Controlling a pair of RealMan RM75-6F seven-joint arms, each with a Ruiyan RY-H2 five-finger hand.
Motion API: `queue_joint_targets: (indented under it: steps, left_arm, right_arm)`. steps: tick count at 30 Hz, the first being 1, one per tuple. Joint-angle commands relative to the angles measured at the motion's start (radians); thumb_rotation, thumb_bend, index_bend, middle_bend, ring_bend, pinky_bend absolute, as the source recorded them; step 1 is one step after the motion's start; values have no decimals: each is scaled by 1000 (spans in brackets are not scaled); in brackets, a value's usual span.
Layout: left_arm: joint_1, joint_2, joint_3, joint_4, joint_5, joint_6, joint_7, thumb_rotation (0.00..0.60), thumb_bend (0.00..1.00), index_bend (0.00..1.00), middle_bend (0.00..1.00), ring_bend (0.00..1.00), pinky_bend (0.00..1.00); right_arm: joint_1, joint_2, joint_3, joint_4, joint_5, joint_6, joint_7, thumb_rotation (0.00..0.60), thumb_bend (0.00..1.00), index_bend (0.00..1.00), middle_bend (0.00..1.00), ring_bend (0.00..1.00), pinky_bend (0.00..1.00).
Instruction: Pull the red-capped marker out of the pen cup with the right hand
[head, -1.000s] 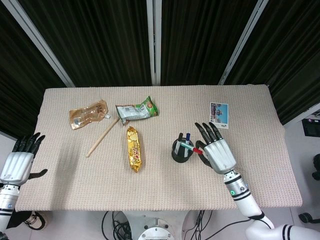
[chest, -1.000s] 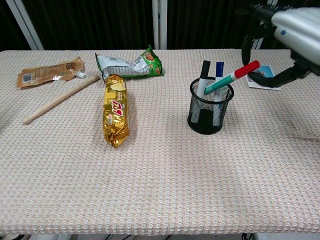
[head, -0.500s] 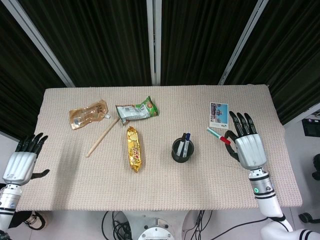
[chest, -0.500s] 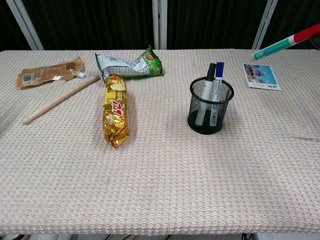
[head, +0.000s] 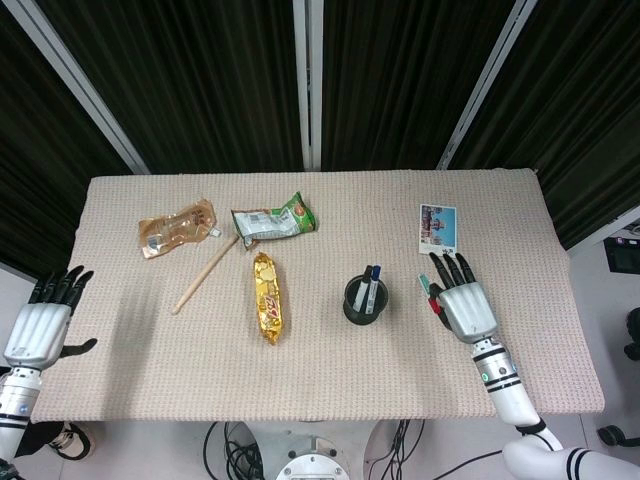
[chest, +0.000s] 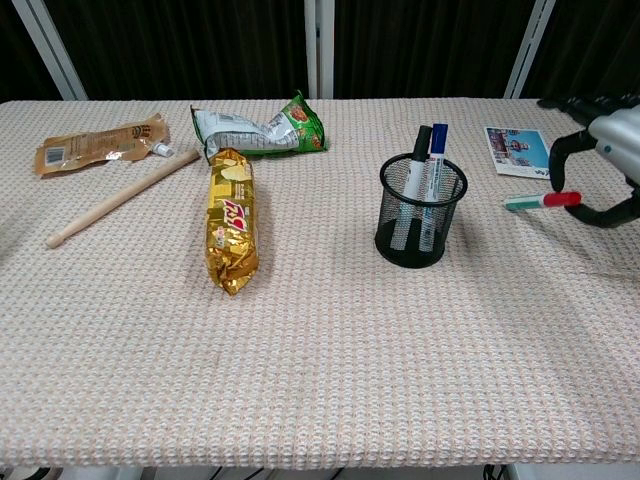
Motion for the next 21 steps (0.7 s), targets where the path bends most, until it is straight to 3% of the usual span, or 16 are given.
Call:
queue_joint_targets:
  steps: [1,6,12,16,21]
  left_arm:
    - [2,1,1,0,0,3,-1,600,81,0,0,0,6]
    - [5,-3,3,4,0,4,-5,600,83,0,0,0,6]
    - [7,-15,0,27,42,47,-18,600,82,0,0,0,5]
    - [12,-21,-2,42,72,84,-25,600,83,0,0,0,3]
    - [16,-17,-7,42,72,97,-30,600,83,0,0,0,1]
  right_arm:
    - [0,25,-17,-33,-21,-9,34,600,178,11,0,0,0]
    - [-31,91,-36,-100,-70,49,88,600,125,0,0,0,0]
    - [-144,215,-54,-156,-131,249,174,600,121,0,0,0,0]
    - [-228,291,-51,-156,-81,330,218,600,122,0,0,0,0]
    - [-289,340,-44,-139,-13,345,280,600,122,0,0,0,0]
